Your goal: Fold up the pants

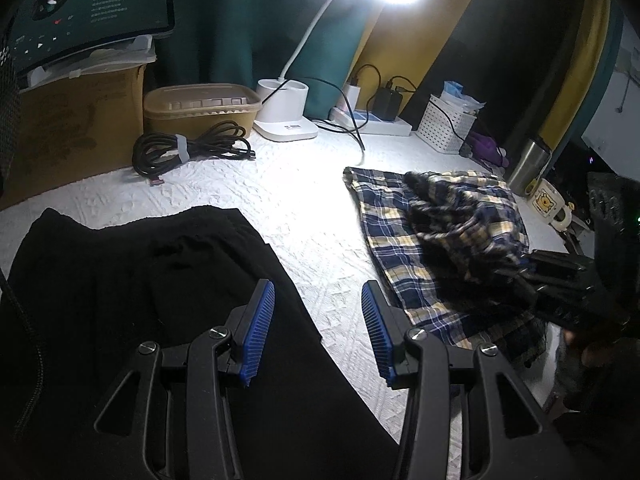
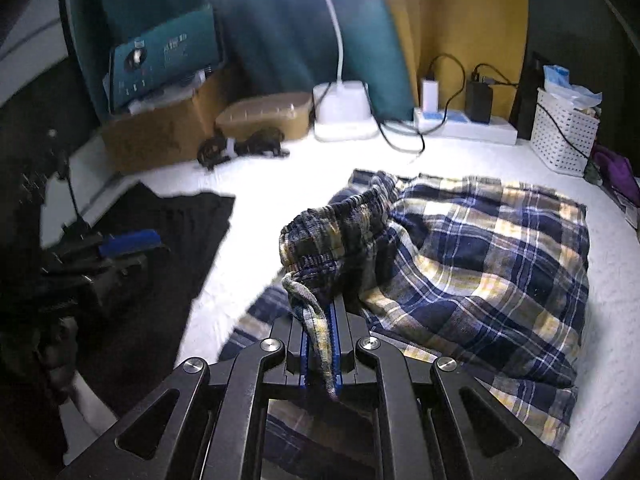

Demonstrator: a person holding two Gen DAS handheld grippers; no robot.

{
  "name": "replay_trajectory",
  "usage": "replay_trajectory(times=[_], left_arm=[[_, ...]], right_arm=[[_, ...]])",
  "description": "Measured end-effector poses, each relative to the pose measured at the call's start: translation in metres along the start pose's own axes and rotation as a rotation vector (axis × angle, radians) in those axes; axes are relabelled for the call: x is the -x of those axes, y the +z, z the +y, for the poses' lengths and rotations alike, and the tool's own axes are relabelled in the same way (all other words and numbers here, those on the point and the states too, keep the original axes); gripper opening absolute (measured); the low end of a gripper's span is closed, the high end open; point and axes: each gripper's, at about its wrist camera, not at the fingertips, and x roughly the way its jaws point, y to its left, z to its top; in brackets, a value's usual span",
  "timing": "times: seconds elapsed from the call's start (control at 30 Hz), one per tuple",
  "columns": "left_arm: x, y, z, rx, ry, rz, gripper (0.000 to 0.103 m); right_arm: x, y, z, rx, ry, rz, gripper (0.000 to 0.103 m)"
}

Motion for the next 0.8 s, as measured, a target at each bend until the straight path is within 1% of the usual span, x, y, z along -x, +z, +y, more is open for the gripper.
replay_trajectory(times=[0.07, 0.13, 0.17, 0.2, 0.23, 0.27, 0.3, 0.4, 0.53, 0.7, 0.8], left_arm=[[0.001, -0.001, -0.003, -0.002, 0.005, 0.002, 0.045], [0.002, 0.000, -0.005, -0.006, 0.006, 0.004, 0.045], [0.003, 0.001, -0.008, -0.009, 0.011, 0.003, 0.045], [0.004, 0.002, -0.009, -0.012, 0.015, 0.002, 0.045], [0.004, 0.003, -0.011, -0.014, 0.019, 0.000, 0.045], [0.005, 0.005, -0.013, -0.017, 0.026, -0.004, 0.045], [0.006, 0.006, -0.016, -0.019, 0.030, -0.006, 0.045], [0.005, 0.012, -0.025, -0.032, 0.039, -0.007, 0.045], [-0.001, 0.019, -0.045, -0.061, 0.036, 0.003, 0.045], [-0.018, 0.028, -0.077, -0.111, 0.019, 0.026, 0.045], [-0.027, 0.035, -0.094, -0.141, 0.019, 0.027, 0.045]], right_arm=[[-0.002, -0.004, 0.003, 0.017, -0.005, 0.011, 0.012], [-0.001, -0.007, 0.004, 0.030, -0.005, 0.009, 0.019], [0.001, -0.008, 0.004, 0.035, 0.002, 0.006, 0.032], [0.003, -0.010, 0.005, 0.037, 0.011, 0.002, 0.065], [0.006, -0.011, 0.005, 0.040, 0.018, -0.005, 0.081], [0.010, -0.013, 0.006, 0.045, 0.020, -0.020, 0.094], [0.015, -0.014, 0.007, 0.056, 0.027, -0.037, 0.094], [0.023, -0.017, 0.005, 0.070, 0.029, -0.052, 0.094], [0.034, -0.022, -0.015, 0.027, 0.017, -0.067, 0.094], [0.050, -0.032, -0.056, -0.051, -0.026, -0.096, 0.094], [0.060, -0.039, -0.089, -0.129, -0.052, -0.117, 0.094]])
